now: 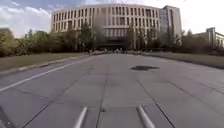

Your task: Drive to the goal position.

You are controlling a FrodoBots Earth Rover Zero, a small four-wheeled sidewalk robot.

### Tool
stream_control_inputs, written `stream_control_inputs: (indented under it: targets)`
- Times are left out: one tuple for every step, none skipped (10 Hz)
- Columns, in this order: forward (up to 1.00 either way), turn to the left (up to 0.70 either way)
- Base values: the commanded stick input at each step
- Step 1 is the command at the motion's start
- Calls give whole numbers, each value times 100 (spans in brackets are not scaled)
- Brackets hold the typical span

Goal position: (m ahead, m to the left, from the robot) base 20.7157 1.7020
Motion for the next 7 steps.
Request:
stream_control_inputs:
  targets:
    - [70,0]
    - [70,0]
    - [70,0]
    - [70,0]
    - [70,0]
    - [70,0]
    - [70,0]
